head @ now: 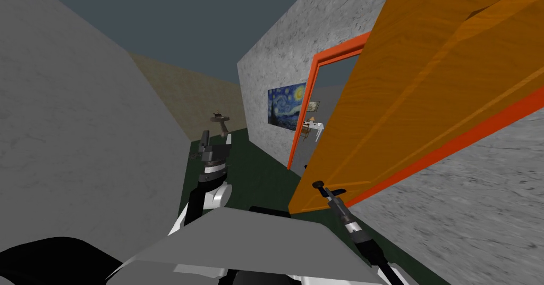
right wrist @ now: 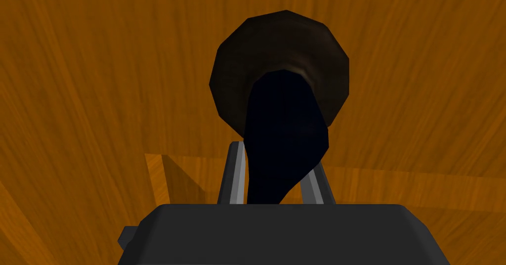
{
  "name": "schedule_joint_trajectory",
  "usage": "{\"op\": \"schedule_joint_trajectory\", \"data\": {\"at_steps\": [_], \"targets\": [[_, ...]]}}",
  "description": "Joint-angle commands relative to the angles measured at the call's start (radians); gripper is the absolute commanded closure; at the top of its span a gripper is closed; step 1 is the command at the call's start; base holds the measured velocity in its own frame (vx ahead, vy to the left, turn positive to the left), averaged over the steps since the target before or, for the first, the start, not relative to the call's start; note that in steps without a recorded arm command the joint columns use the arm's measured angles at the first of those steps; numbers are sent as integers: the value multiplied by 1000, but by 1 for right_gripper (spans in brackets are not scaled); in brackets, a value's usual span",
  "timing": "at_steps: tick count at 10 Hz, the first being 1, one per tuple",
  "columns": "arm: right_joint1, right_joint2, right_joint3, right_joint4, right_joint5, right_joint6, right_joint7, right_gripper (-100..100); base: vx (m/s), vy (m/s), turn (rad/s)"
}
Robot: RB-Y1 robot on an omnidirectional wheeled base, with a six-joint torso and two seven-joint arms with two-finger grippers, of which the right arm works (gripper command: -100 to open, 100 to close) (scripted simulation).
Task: Pull the door open
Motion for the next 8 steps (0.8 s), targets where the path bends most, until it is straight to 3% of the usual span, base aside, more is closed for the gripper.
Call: {"op": "schedule_joint_trajectory", "data": {"at_steps": [1, 2, 3, 4, 5, 8], "targets": [[3, -6, 5, 16, 2, -30, -2, 100, -145, -74, 74], [9, -10, 9, 17, 3, -43, -3, 100, -130, -80, 58], [2, -5, 10, 19, 4, -33, -4, 100, -58, -38, 19], [23, -6, 15, 36, 5, -75, -1, 100, -17, -54, 112], [23, -6, 15, 36, 5, -75, -1, 100, -13, -57, 79], [55, -11, 20, 57, 6, -137, 4, 100, -16, -35, 86]]}}
